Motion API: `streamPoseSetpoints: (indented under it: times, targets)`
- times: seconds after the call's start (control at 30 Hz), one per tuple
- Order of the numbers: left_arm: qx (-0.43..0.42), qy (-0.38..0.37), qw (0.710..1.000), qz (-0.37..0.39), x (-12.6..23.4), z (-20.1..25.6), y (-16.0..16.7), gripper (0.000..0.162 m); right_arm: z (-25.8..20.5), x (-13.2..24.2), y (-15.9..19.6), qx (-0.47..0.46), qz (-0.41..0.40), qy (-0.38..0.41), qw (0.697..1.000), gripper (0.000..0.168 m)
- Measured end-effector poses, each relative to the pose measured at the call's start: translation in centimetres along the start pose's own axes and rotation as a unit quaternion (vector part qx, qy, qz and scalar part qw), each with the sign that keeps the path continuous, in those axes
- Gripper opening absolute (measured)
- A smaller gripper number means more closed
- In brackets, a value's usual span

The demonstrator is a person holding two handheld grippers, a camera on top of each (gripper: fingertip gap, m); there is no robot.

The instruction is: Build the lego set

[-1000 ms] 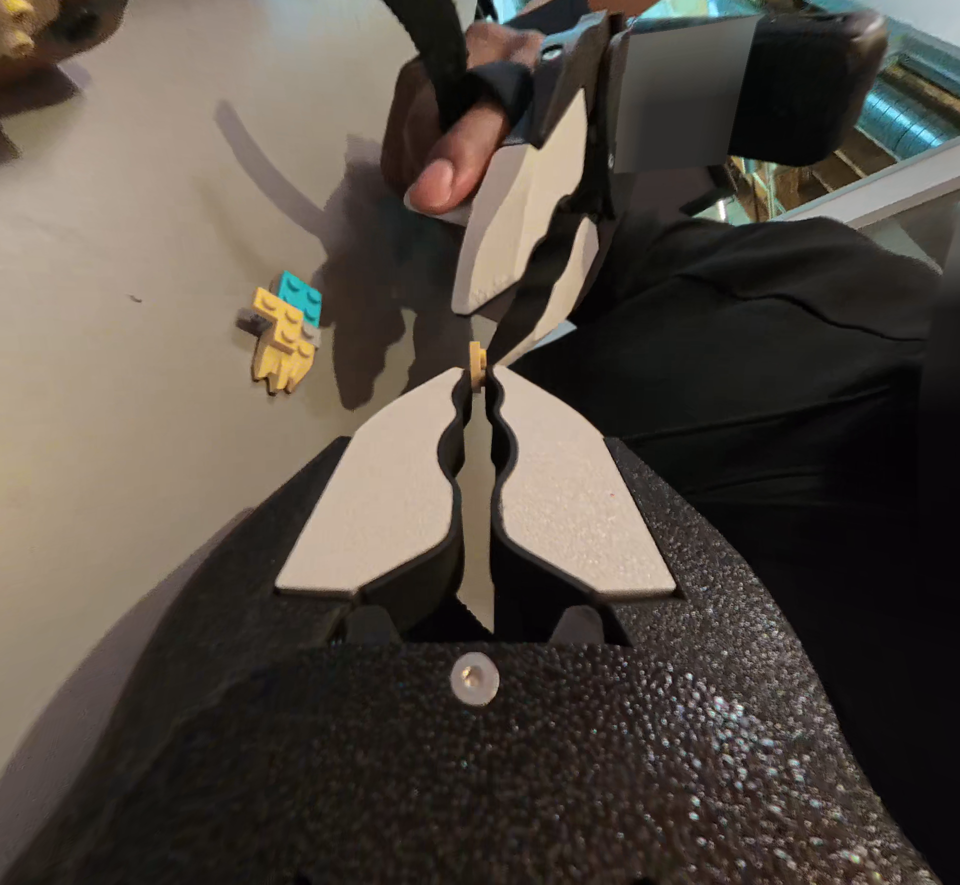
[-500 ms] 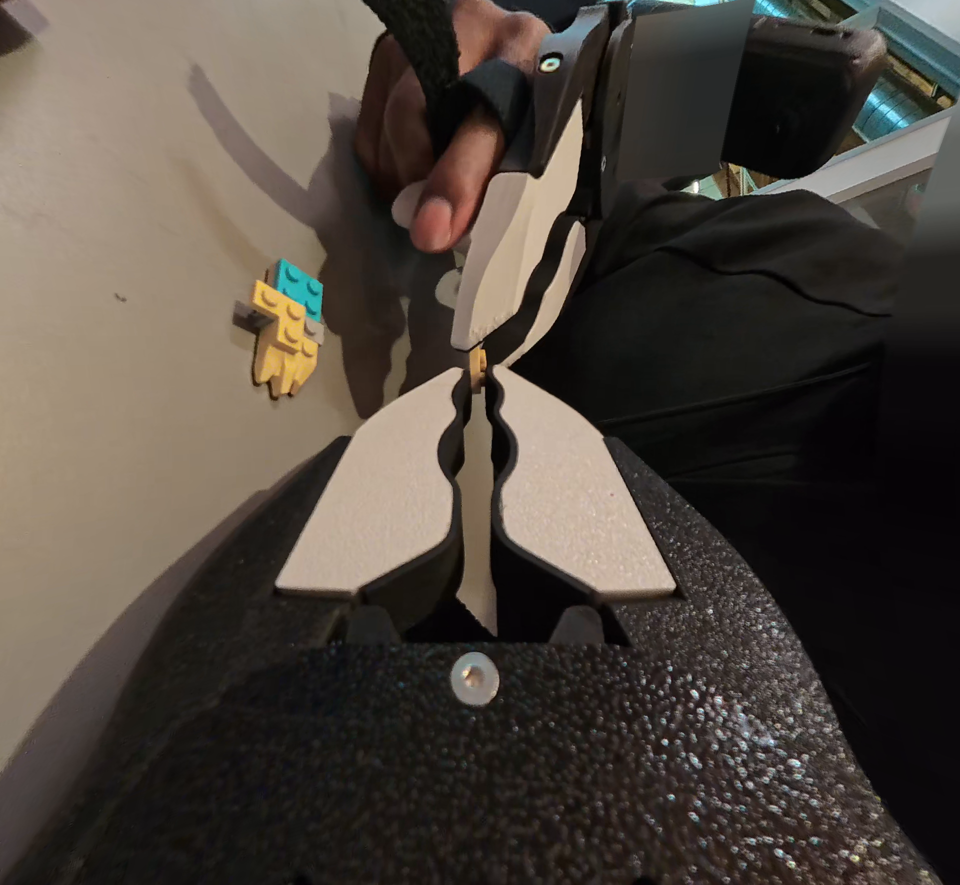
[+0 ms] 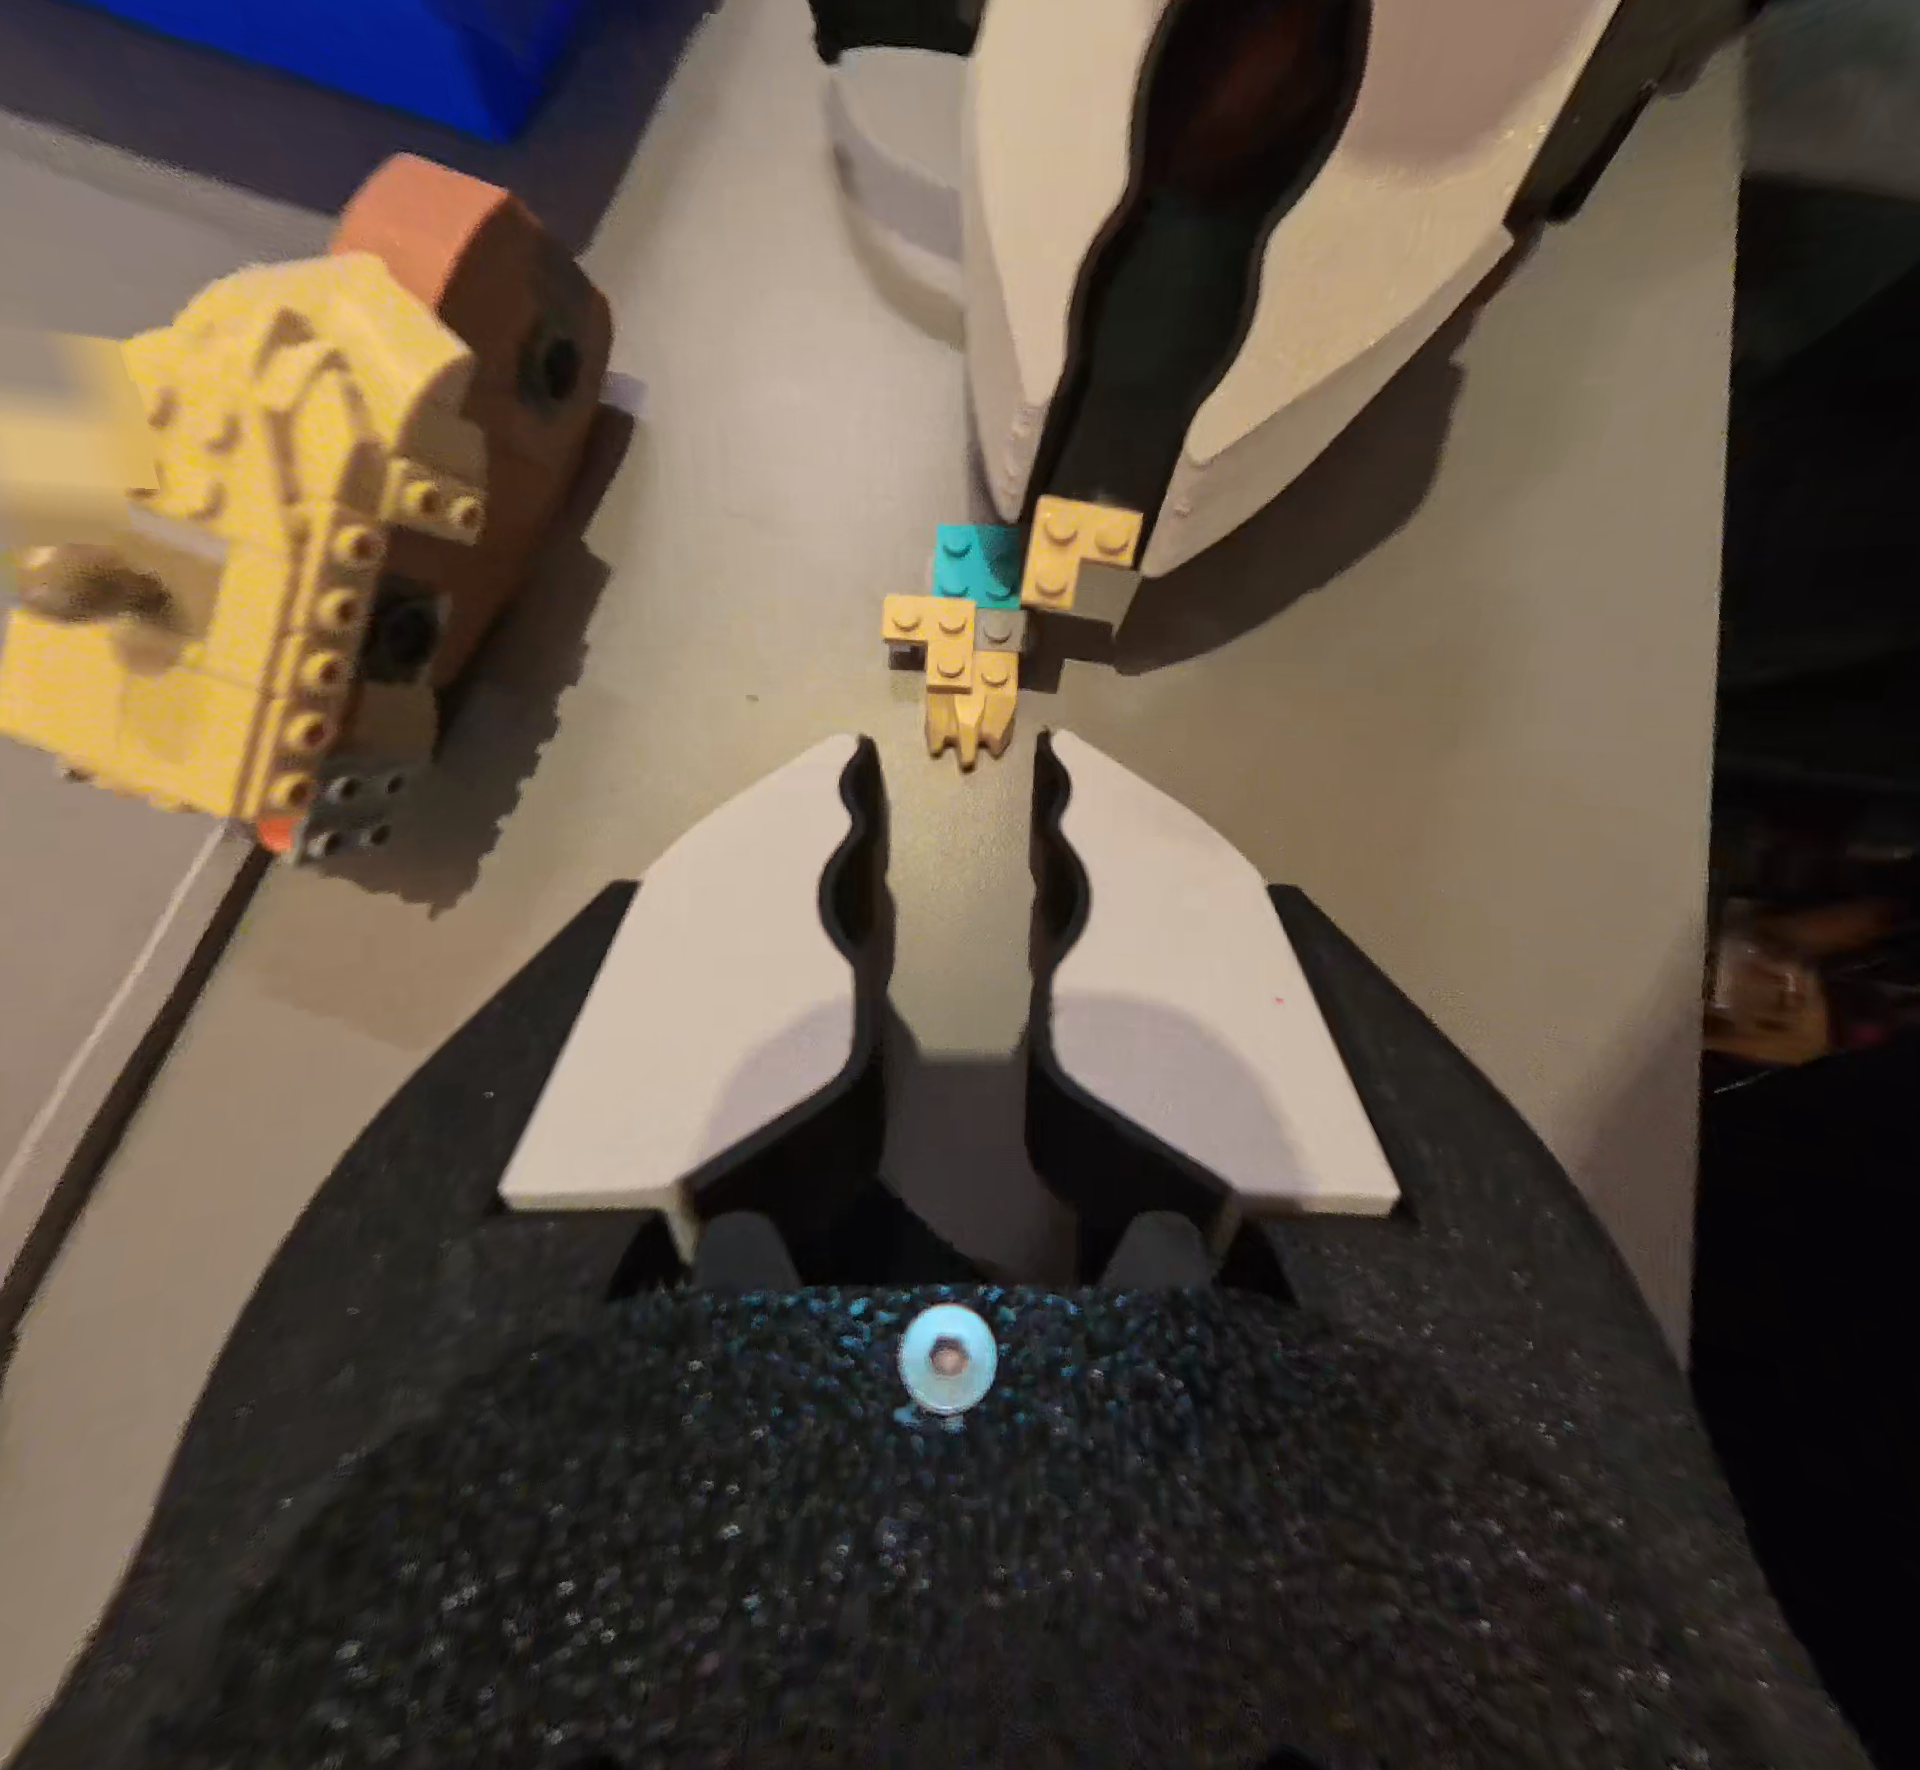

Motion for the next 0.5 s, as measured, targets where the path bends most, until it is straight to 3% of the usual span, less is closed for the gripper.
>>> streamPoseSetpoints:
  times: [0.13,0.27,0.5]
  targets:
    - [-0.017,-0.006,1.000,0.005,-0.70,0.06,-0.56,0.029,0.00,-0.32,0.08,0.004,-0.015,0.001,1.000,0.017]
    - [-0.029,-0.001,1.000,0.007,-0.90,0.15,-0.75,0.016,0.05,-0.34,0.12,0.001,-0.018,0.002,1.000,0.017]
    - [-0.036,0.003,0.999,0.009,-0.96,0.51,-0.78,0.016,0.00,-0.69,0.15,0.007,-0.034,0.009,0.999,0.017]
Point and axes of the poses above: each gripper's, where its closed fingertips meet, x back along the fingers, y out of its underside, z = x × y across the jaws, the point moved 7 cm from there along x, back along the fingers, and after that the axes turned 9 degrees about x, right-handed, at the moved point
